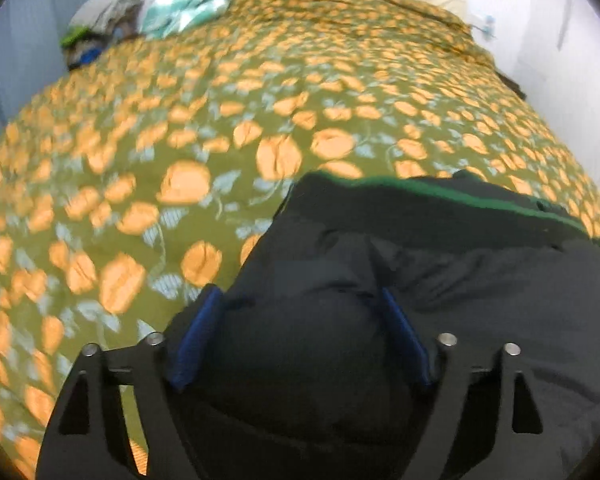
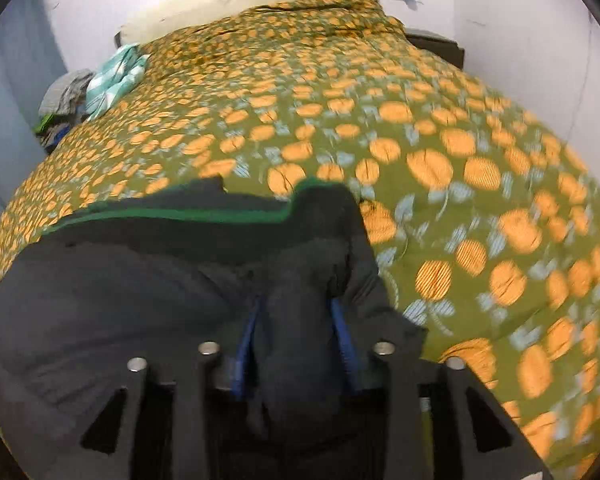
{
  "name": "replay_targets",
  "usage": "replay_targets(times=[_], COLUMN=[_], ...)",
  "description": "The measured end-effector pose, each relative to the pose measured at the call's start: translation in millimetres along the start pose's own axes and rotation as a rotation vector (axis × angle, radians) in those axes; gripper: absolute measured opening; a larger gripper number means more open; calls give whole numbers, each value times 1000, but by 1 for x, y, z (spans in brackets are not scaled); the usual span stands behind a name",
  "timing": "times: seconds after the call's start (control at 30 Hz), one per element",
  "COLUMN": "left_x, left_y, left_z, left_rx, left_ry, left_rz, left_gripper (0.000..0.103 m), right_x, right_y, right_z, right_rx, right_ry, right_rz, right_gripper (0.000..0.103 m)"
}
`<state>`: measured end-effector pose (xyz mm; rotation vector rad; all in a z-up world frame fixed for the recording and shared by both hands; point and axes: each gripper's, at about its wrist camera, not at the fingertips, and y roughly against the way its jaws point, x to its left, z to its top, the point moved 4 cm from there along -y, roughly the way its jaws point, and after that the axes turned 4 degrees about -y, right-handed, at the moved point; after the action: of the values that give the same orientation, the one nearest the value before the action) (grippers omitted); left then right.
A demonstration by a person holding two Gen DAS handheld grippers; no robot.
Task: Fold large clothes
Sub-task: 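Grasp the green-lined hem with both grippers and lift it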
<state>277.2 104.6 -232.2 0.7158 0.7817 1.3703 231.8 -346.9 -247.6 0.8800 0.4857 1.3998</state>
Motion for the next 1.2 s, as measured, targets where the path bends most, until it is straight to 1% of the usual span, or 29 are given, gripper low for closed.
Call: replay_targets(times=[0.07, 0.2, 0.37, 0.77, 0.97, 1.2], left_x=[2, 4, 2, 10, 10, 9], left_y=[-2, -8, -9, -20, -22, -19], left_z=[-5, -13, -17, -21, -21, -19], left_rx=[-7, -26, -32, -45, -45, -19], left_ry=[28, 47, 60, 112, 117, 111], left_rz=[-29, -77, -98, -181, -188, -176], left_gripper=[86, 87, 89, 89, 89, 90], right_x=[-2, -5, -8, -12, -13, -14], right_y=[-7, -17, -29, -35, -37, -35], right_z=[-4, -11, -15, -18, -19, -18], right_rx=[-14, -41, -68, -80, -86, -89], right_ry=[3, -9, -45, -77, -90, -83], right_rz=[10, 44, 84, 126, 142, 128], right_gripper=[43, 44, 44, 44, 44, 44])
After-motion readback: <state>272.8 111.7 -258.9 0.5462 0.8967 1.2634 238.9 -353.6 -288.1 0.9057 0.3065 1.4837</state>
